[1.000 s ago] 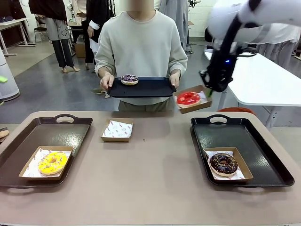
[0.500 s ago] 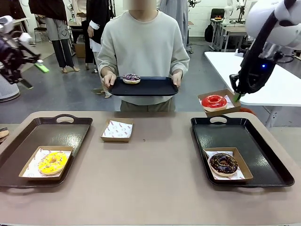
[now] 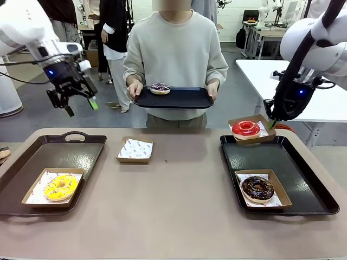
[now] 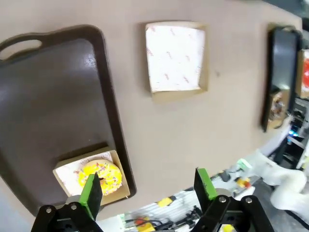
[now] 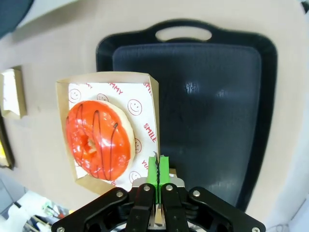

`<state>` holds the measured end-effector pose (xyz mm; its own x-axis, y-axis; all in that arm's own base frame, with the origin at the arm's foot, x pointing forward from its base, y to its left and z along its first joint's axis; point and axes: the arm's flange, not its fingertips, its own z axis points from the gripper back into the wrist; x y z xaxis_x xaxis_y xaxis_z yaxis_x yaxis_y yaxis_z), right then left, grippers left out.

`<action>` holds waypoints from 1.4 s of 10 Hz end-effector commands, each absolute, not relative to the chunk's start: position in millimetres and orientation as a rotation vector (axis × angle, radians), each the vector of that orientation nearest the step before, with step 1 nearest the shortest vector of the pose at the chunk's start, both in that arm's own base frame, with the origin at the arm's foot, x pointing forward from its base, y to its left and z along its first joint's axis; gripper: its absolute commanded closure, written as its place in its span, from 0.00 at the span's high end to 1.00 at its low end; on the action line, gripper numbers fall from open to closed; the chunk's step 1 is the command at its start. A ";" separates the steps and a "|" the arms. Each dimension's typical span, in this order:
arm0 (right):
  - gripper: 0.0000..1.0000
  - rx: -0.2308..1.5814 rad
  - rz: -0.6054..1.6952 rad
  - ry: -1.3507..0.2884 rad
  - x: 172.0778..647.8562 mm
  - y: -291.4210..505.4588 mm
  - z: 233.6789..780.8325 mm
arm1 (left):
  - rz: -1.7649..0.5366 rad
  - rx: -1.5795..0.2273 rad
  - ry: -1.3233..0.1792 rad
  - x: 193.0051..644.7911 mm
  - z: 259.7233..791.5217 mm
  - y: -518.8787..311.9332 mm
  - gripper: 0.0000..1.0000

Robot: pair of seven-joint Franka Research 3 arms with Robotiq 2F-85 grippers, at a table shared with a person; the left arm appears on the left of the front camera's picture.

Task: Individually package the donuts and arrange them on the tray.
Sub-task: Place the picked Paper togo box on the Handle tray while simultaneously picking up another Paper togo box from the table with the other hand.

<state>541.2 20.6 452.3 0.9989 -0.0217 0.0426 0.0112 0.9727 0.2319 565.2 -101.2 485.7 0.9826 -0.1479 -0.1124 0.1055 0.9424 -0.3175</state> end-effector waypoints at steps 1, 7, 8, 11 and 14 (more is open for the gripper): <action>0.01 0.231 -0.008 -0.053 541.6 22.4 460.1 | -0.143 -0.189 0.134 557.3 466.5 -127.6 1.00; 0.01 0.231 -0.008 -0.053 541.6 22.4 460.1 | -0.120 -0.078 -0.040 571.8 411.2 -219.8 1.00; 0.01 0.231 -0.008 -0.053 541.6 22.4 460.1 | -0.114 -0.054 -0.083 574.8 401.9 -226.6 1.00; 0.01 0.231 -0.008 -0.053 541.6 22.4 460.1 | -0.135 0.010 -0.199 571.6 377.6 -234.8 1.00; 0.01 0.231 -0.008 -0.053 541.6 22.4 460.1 | -0.164 -0.022 -0.175 576.8 377.9 -235.1 1.00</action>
<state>541.7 22.7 457.9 0.9984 -0.0164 0.0541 0.0035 0.9733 0.2295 574.5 -231.8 370.7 0.9748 -0.1507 0.1642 0.1526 0.9883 0.0008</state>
